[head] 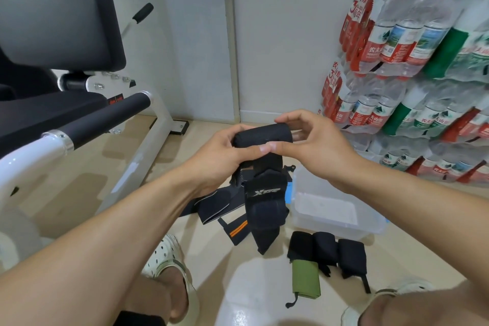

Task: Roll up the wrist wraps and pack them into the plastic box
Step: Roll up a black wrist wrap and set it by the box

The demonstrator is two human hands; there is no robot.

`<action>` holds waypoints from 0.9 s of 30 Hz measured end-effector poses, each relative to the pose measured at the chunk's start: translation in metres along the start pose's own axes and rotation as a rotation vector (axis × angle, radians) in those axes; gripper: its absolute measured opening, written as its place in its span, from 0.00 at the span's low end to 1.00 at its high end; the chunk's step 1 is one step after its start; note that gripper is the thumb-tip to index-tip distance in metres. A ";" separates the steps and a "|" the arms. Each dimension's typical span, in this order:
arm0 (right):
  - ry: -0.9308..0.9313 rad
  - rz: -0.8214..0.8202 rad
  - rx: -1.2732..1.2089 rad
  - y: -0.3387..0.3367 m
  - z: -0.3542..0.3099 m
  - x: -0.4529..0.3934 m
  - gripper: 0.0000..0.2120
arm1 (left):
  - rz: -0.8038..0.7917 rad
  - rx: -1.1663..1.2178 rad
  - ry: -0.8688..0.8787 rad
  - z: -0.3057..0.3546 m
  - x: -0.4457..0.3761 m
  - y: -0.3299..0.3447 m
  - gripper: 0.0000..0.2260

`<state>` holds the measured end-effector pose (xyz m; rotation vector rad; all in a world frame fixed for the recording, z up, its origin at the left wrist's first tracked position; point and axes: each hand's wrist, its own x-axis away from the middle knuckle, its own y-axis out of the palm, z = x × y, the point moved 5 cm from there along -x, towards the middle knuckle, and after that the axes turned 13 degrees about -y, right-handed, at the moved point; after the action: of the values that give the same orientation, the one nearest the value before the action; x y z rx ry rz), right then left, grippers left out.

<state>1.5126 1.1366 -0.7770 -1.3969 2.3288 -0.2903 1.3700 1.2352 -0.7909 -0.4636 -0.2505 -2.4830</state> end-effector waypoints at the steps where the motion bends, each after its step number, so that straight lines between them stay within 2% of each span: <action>1: 0.011 -0.006 -0.020 -0.001 0.000 -0.001 0.20 | 0.006 0.002 0.002 0.000 0.000 0.001 0.20; 5: 0.020 -0.041 -0.020 -0.006 0.004 -0.002 0.16 | 0.072 0.027 -0.019 -0.002 -0.002 0.003 0.10; 8: -0.001 0.007 0.148 -0.009 0.005 0.000 0.19 | 0.157 0.052 -0.068 -0.009 -0.003 0.005 0.10; 11: -0.062 0.089 0.312 -0.010 0.002 0.002 0.12 | 0.274 -0.008 -0.138 -0.014 -0.006 0.003 0.13; 13: -0.076 0.077 0.307 -0.006 0.001 0.004 0.07 | 0.311 -0.015 -0.182 -0.016 -0.009 0.002 0.16; 17: -0.045 0.048 0.234 0.006 0.004 0.010 0.01 | 0.331 0.073 -0.222 -0.021 -0.009 0.002 0.15; 21: -0.027 0.040 0.194 0.014 0.004 0.016 0.14 | 0.273 0.261 -0.281 -0.021 -0.006 0.002 0.11; 24: 0.003 0.021 0.072 0.016 0.002 0.019 0.23 | 0.137 0.304 -0.334 -0.021 -0.004 0.007 0.08; 27: -0.029 -0.055 0.096 0.015 0.000 0.018 0.31 | 0.027 0.330 -0.375 -0.023 0.000 0.015 0.06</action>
<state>1.4931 1.1285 -0.7866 -1.4101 2.2254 -0.3902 1.3728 1.2164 -0.8109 -0.7787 -0.7834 -2.2523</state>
